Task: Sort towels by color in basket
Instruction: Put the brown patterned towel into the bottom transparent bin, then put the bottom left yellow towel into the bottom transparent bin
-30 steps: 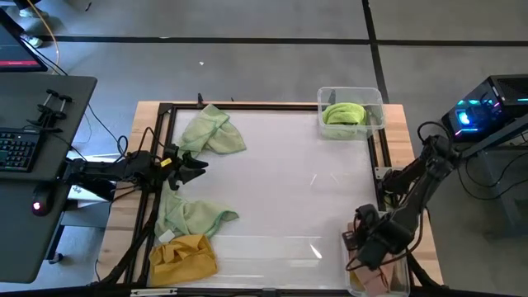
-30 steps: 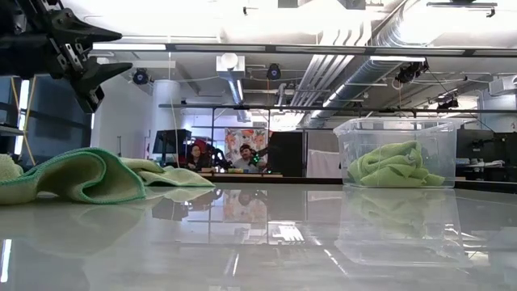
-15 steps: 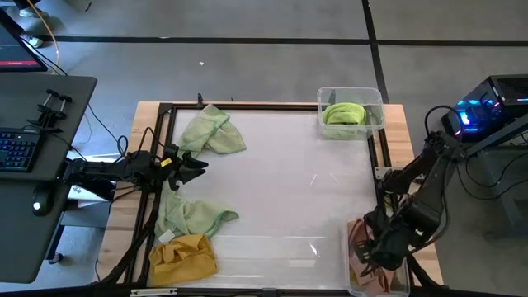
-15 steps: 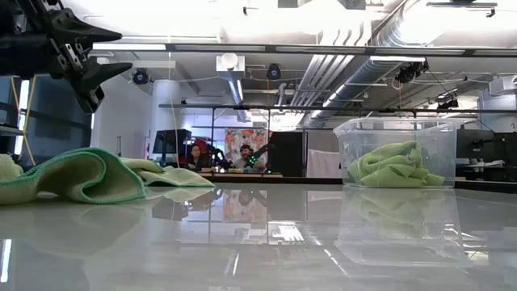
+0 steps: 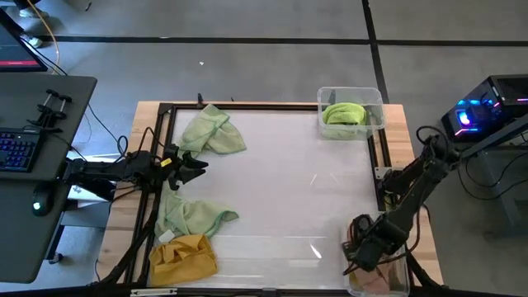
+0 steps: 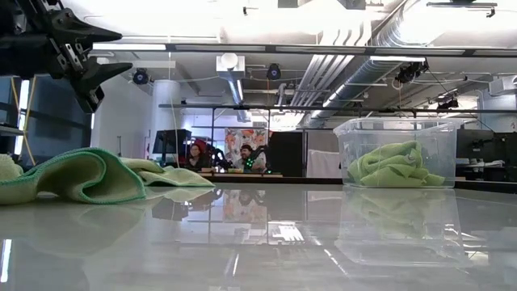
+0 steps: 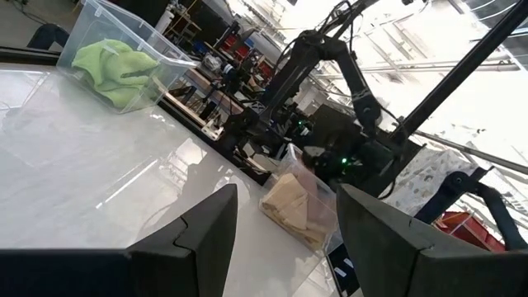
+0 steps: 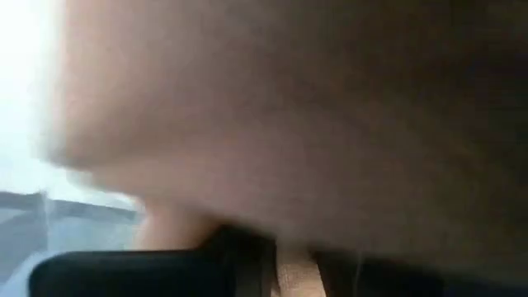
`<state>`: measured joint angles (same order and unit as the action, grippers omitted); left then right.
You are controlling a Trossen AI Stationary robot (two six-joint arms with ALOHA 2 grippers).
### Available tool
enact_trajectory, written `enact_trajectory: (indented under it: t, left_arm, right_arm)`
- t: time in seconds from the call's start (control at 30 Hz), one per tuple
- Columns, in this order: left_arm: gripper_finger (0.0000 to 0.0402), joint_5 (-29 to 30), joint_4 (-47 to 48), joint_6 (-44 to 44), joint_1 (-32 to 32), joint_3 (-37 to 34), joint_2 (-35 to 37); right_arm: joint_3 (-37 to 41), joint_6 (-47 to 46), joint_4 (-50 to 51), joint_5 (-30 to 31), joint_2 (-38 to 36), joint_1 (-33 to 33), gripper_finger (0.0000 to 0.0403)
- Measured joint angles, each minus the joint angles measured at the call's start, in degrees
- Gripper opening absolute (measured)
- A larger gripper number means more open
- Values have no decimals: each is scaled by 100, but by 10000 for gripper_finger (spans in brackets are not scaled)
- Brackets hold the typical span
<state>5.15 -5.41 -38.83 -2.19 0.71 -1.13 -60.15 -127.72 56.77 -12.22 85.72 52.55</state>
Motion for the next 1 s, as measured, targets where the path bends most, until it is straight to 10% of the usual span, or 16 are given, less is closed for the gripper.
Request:
enact_trajectory:
  t: [0.2, 0.53, 0.73, 1.0]
  left_arm:
    - [195, 0, 0, 0, -1, 1, 0]
    - [195, 0, -2, 0, 0, 2, 2]
    - [195, 0, -2, 0, 2, 0, 0]
    - [195, 2, -2, 0, 1, 0, 2]
  right_arm:
    - [69, 27, 57, 341, -38, 14, 62]
    - [-2094, 35, 2542, 461, -58, 36, 126]
    - [-2908, 904, 2514, 2365, -65, -348, 161]
    - [-2353, 4418, -258, 4182, 52, -1614, 165]
